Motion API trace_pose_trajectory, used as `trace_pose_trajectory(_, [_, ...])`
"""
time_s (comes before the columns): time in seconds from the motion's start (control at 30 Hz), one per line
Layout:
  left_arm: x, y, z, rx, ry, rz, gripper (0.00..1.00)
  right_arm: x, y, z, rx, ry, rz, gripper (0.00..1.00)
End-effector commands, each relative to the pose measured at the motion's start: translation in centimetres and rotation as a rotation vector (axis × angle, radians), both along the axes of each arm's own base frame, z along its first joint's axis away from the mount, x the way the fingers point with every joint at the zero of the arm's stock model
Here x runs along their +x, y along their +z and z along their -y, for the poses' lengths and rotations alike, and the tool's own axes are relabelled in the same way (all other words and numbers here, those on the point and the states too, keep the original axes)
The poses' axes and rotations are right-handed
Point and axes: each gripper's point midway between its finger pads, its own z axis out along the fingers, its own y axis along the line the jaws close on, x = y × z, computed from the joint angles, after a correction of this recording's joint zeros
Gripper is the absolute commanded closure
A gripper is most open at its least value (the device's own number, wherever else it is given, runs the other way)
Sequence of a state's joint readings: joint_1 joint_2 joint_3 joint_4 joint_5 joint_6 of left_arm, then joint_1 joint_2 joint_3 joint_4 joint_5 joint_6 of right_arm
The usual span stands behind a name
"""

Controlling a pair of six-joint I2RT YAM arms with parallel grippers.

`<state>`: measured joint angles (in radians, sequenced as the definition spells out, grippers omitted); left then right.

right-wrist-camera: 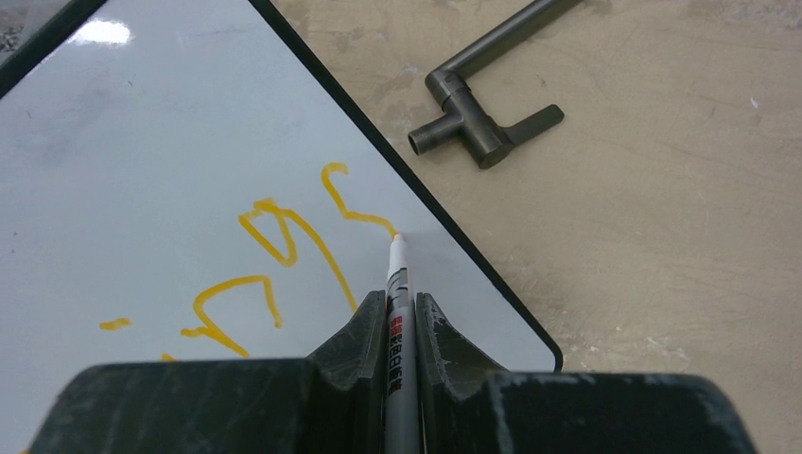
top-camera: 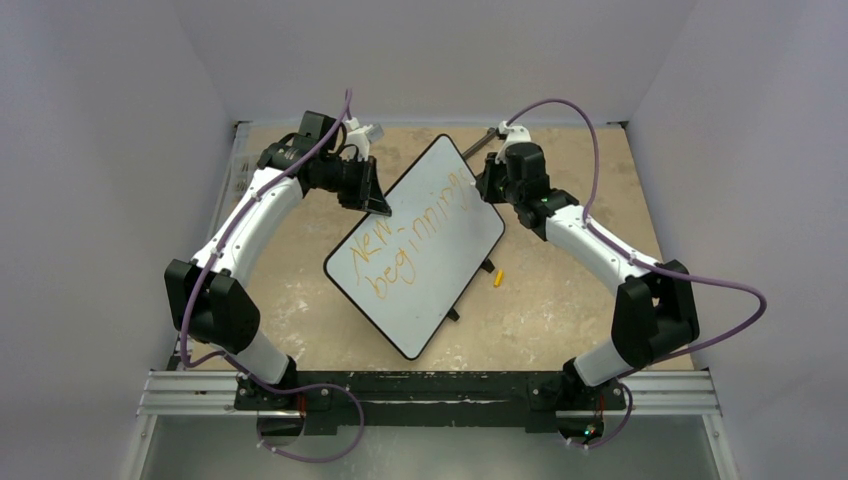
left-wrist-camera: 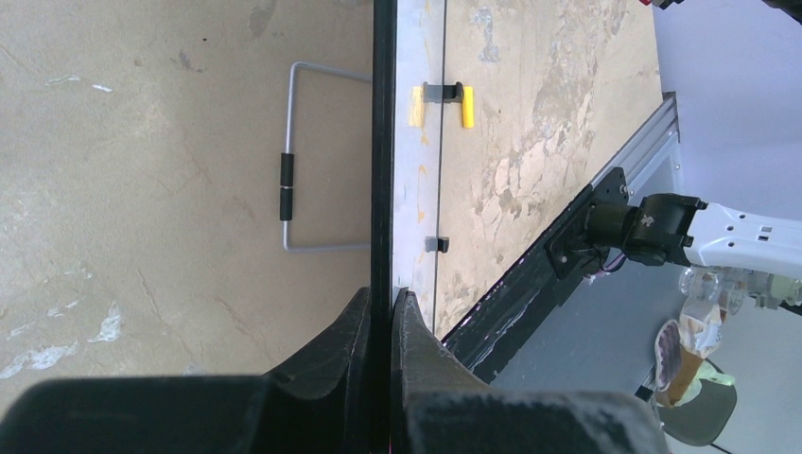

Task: Write a sentence on the whiteboard

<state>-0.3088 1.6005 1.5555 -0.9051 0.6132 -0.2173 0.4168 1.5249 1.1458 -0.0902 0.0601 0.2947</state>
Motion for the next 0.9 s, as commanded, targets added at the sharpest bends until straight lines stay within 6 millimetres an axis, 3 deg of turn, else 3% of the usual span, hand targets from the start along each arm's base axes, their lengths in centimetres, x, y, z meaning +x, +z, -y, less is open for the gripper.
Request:
trace_pose_trajectory(0.0, [1.4, 1.3, -1.5, 0.065, 0.021, 0.148, 1.00, -1.3, -0.3, -0.4, 0.009, 0.048, -0.016, 1.00])
trace_pose_trajectory(0.4, [1.4, 1.3, -1.5, 0.064, 0.021, 0.148, 1.00, -1.5, 2.6, -1.7, 0.067, 0.113, 0.031, 1.00])
trace_pose_trajectory(0.87, [1.4, 1.1, -1.7, 0.077, 0.024, 0.146, 1.00, -3.2, 5.4, -0.4, 0.070, 0.085, 0.071, 1.00])
